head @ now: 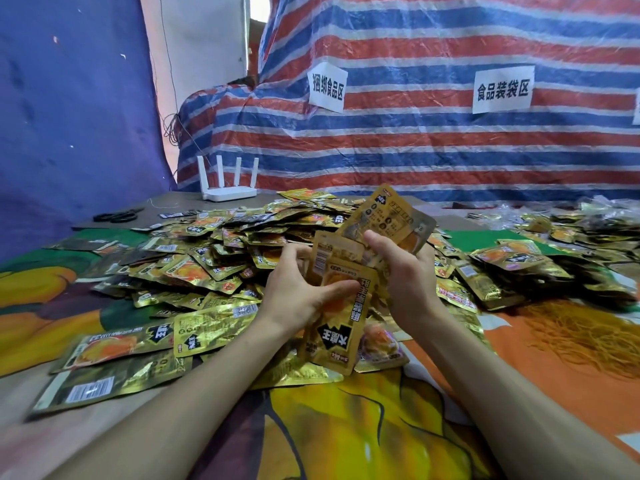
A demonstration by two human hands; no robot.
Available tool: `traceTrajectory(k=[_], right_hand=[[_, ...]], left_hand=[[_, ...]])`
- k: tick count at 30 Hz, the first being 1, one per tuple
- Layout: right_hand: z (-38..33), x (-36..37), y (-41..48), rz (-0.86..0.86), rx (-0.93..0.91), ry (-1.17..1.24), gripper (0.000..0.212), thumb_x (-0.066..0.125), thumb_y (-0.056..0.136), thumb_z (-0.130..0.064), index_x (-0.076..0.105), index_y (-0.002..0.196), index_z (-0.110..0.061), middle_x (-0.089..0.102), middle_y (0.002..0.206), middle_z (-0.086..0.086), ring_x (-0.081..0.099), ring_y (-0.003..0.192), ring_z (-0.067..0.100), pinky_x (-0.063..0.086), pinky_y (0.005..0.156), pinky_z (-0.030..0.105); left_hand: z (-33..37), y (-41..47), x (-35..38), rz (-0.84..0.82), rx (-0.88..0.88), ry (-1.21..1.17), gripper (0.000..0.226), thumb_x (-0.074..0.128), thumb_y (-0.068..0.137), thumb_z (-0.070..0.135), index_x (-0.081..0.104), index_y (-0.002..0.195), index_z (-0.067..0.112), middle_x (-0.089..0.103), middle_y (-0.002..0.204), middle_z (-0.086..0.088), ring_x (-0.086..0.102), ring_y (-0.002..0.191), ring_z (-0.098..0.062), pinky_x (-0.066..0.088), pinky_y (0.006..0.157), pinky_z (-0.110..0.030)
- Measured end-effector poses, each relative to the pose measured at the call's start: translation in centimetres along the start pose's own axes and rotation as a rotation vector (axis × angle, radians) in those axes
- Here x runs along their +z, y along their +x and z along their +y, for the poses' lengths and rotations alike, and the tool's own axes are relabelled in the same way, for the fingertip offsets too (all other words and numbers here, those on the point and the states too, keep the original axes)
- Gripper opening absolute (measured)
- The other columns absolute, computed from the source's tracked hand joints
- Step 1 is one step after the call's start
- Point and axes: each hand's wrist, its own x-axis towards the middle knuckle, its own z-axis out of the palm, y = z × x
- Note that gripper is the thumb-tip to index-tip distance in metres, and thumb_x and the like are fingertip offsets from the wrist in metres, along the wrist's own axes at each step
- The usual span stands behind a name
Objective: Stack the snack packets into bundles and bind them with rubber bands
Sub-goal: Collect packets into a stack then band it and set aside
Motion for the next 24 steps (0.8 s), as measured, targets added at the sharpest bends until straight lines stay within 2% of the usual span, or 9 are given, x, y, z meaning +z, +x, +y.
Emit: traceTrajectory(k=[2, 5, 8, 11, 13, 16, 18, 20, 24], right_hand=[[-0.1, -0.2, 0.2, -0.049, 0.066, 0.027, 0.018, 0.067, 0.080, -0.022, 0.079, 0.093, -0.017, 0.075, 0.099, 0.020, 0.072, 0.094, 0.045, 0.061, 0.075, 0.056], [-0.2, -0.1, 0.2, -0.112, 0.188, 0.048, 0.032, 0.065, 0.078, -0.026, 0.074, 0.103, -0.007, 0.069, 0.109, 0.031, 0.068, 0.099, 0.052, 0.058, 0.076, 0.058], [-0.4, 0.1, 0.1, -0.140, 0.203, 0.063, 0.036, 0.067, 0.081, -0.031, 0.072, 0.109, -0.009, 0.072, 0.110, 0.027, 0.071, 0.097, 0.046, 0.059, 0.081, 0.056], [-0.4, 0.1, 0.1, -0.152, 0.264, 0.095, 0.045, 0.070, 0.083, -0.034, 0.069, 0.118, -0.005, 0.072, 0.113, 0.024, 0.072, 0.097, 0.042, 0.060, 0.083, 0.054], [-0.1, 0.4, 0.0, -0.192, 0.340, 0.079, 0.041, 0.068, 0.091, -0.034, 0.069, 0.121, -0.007, 0.073, 0.113, 0.021, 0.073, 0.096, 0.039, 0.060, 0.081, 0.050], [0.2, 0.8, -0.3, -0.212, 0.455, -0.018, 0.037, 0.063, 0.096, -0.038, 0.071, 0.116, -0.008, 0.075, 0.108, 0.019, 0.074, 0.096, 0.038, 0.060, 0.086, 0.051], [0.1, 1.0, -0.5, -0.195, 0.458, -0.102, 0.035, 0.066, 0.094, -0.041, 0.076, 0.105, -0.010, 0.077, 0.100, 0.017, 0.075, 0.090, 0.036, 0.060, 0.084, 0.049], [0.0, 1.2, -0.5, -0.105, 0.391, -0.162, 0.033, 0.069, 0.092, -0.042, 0.079, 0.087, -0.011, 0.077, 0.089, 0.016, 0.075, 0.077, 0.031, 0.061, 0.073, 0.042], [0.1, 1.4, -0.6, 0.080, 0.243, -0.208, 0.038, 0.070, 0.090, -0.048, 0.074, 0.076, -0.012, 0.076, 0.079, 0.007, 0.073, 0.069, 0.025, 0.060, 0.069, 0.040]], left_hand=[[0.0, -0.1, 0.0, 0.033, 0.029, -0.012, 0.066, 0.088, 0.051, 0.055, 0.060, 0.099, 0.018, 0.073, 0.086, 0.005, 0.072, 0.078, -0.009, 0.060, 0.070, -0.030], [-0.4, 0.0, 0.1, 0.082, 0.064, -0.034, 0.050, 0.093, 0.061, 0.041, 0.065, 0.095, 0.018, 0.076, 0.085, 0.003, 0.074, 0.075, -0.012, 0.061, 0.065, -0.032], [-0.4, 0.2, -0.1, 0.109, 0.144, -0.017, 0.047, 0.086, 0.066, 0.048, 0.070, 0.097, 0.016, 0.075, 0.086, 0.004, 0.071, 0.074, -0.005, 0.056, 0.062, -0.018], [-0.3, 0.6, -0.4, 0.203, 0.228, 0.006, 0.056, 0.073, 0.069, 0.060, 0.070, 0.089, 0.008, 0.072, 0.078, 0.001, 0.066, 0.067, -0.009, 0.050, 0.057, -0.015], [-0.1, 0.7, -0.3, 0.266, 0.253, -0.006, 0.060, 0.067, 0.071, 0.065, 0.067, 0.084, 0.007, 0.070, 0.072, 0.001, 0.065, 0.063, -0.010, 0.051, 0.055, -0.018], [-0.2, 0.8, -0.4, 0.280, 0.201, -0.025, 0.055, 0.065, 0.081, 0.069, 0.064, 0.086, 0.014, 0.070, 0.073, 0.000, 0.068, 0.065, -0.016, 0.058, 0.060, -0.040], [-0.5, 1.0, -0.6, 0.231, 0.141, 0.031, 0.056, 0.061, 0.083, 0.072, 0.065, 0.081, 0.016, 0.070, 0.073, 0.001, 0.069, 0.070, -0.020, 0.056, 0.066, -0.044], [-0.6, 1.0, -0.7, 0.107, 0.114, 0.067, 0.056, 0.061, 0.080, 0.074, 0.065, 0.076, 0.018, 0.068, 0.072, 0.003, 0.066, 0.069, -0.019, 0.052, 0.064, -0.034], [-0.4, 0.5, 0.1, -0.265, 0.134, 0.020, 0.058, 0.073, 0.070, 0.064, 0.061, 0.107, 0.022, 0.072, 0.094, 0.004, 0.070, 0.085, -0.011, 0.057, 0.074, -0.026]])
